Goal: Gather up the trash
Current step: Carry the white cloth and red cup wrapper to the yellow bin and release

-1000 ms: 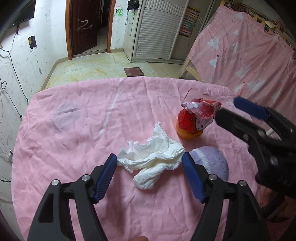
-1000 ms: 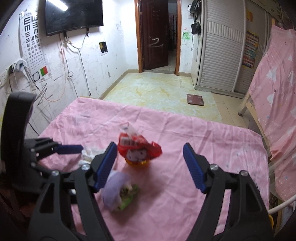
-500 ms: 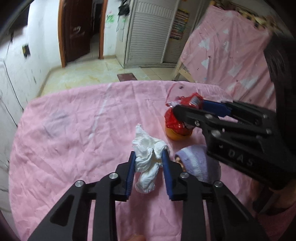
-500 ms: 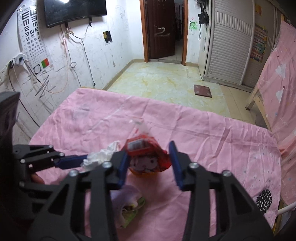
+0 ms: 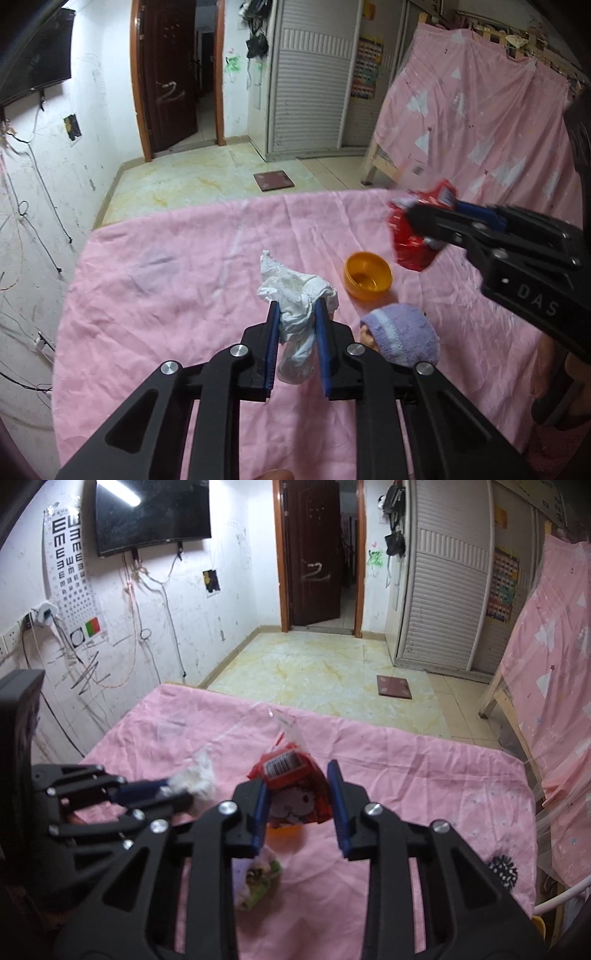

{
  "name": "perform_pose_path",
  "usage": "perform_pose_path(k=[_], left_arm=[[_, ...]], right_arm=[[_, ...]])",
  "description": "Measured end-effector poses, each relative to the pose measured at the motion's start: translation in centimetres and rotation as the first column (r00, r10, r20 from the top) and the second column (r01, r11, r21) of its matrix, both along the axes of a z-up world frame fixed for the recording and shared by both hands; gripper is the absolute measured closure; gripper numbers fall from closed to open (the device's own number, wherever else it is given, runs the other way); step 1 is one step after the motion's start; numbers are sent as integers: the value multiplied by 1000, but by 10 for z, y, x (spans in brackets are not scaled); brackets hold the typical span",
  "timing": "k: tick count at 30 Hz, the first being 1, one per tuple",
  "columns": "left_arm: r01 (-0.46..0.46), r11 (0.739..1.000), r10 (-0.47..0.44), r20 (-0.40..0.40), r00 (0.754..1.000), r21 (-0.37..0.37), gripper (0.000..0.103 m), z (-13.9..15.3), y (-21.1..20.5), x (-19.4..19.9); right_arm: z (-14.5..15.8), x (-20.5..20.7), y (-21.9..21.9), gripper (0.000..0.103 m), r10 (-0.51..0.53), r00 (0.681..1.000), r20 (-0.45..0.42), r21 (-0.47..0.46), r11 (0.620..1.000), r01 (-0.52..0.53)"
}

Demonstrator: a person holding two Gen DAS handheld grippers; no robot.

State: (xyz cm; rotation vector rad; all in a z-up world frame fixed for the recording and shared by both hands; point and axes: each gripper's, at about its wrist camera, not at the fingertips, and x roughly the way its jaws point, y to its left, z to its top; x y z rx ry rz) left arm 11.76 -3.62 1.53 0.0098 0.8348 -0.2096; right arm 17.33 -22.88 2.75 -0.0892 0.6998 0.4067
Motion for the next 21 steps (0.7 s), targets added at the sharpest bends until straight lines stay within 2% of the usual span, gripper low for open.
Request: perform_pose_path(k=[9,21], left_arm=[[-46,999,45,43,998,10,92,27,-1,-8],[23,997,-29,74,997,78,92,44,-64,-28]], right_arm=[[2,-18,-44,75,-78,997,20,39,996,77],[7,-56,-127,75,-200,978,54,122,974,192]])
